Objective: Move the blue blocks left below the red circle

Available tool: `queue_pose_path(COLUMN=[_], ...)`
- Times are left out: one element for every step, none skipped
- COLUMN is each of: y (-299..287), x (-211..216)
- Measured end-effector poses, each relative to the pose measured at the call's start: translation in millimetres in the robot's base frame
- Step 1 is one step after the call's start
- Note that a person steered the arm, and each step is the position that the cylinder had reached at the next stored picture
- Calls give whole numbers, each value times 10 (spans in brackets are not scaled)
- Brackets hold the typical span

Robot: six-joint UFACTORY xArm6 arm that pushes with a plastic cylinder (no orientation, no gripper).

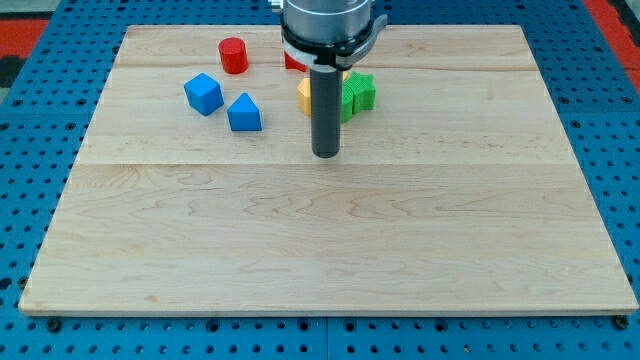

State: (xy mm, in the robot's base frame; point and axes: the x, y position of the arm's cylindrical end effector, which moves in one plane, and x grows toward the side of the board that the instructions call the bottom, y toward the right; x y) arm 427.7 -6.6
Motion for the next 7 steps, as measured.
queue_pose_path(y=[-32, 0, -1, -1, -1, -1, 2], x=[0, 0, 0, -25, -81, -81, -81])
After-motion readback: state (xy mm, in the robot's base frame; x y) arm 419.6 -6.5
